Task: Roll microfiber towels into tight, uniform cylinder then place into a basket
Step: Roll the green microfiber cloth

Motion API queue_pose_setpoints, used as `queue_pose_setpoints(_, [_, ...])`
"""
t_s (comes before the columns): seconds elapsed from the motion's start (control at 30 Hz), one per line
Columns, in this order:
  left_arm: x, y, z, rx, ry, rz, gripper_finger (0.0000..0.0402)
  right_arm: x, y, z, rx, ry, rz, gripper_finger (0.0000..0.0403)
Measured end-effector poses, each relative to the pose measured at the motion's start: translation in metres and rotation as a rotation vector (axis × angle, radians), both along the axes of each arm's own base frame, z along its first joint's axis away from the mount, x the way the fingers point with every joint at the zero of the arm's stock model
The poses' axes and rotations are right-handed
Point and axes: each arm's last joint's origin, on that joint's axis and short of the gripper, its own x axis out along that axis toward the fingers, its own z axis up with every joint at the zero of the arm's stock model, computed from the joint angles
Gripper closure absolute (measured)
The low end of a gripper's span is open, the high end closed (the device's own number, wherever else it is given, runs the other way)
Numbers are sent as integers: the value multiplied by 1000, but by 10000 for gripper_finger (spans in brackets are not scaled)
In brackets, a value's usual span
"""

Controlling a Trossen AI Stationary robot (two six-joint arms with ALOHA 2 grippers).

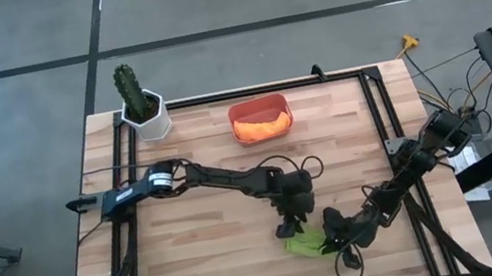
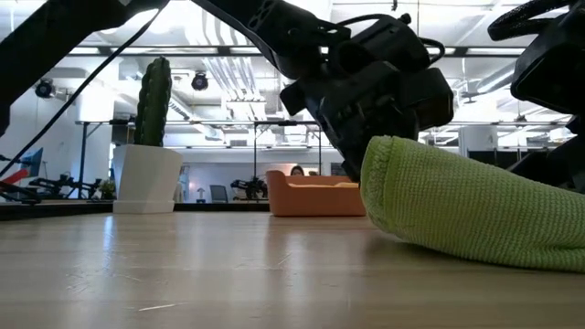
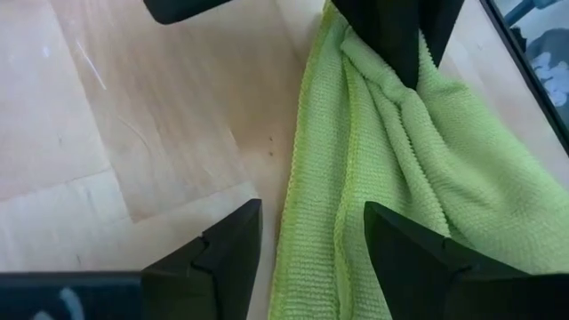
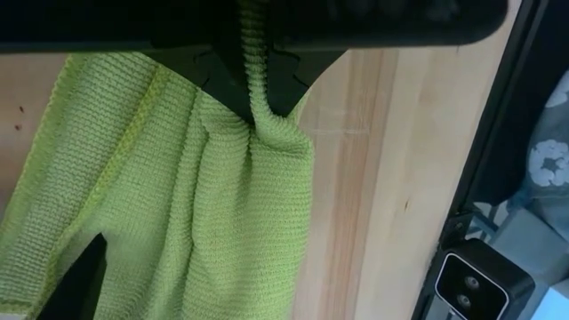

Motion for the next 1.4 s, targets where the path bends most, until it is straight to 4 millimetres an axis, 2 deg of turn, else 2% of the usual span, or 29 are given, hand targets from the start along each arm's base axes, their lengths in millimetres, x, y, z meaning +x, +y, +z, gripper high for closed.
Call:
queue_pose_setpoints(0.1, [1, -3, -11, -6, 36, 9, 217, 0, 0, 0, -2, 2, 0, 394])
queue_pose_setpoints(0.33, [4, -6, -10, -41, 48, 0, 223, 0, 0, 2, 5, 5, -3, 394])
queue_pose_setpoints(0.7, [1, -15, -10, -140, 69, -74, 306, -3, -3, 7, -19, 24, -1, 394])
queue_pose_setpoints(0.9, [5, -10, -5, -147, 52, -68, 347, -3, -3, 7, -12, 29, -14, 394])
queue_pose_setpoints(1.13, [15, 1, 6, -135, -48, -64, 382, -3, -3, 7, 17, 39, -43, 394])
queue_pose_setpoints(1.4, [7, -5, 19, 21, -191, -250, 399, -6, 2, 10, 101, 45, -98, 394])
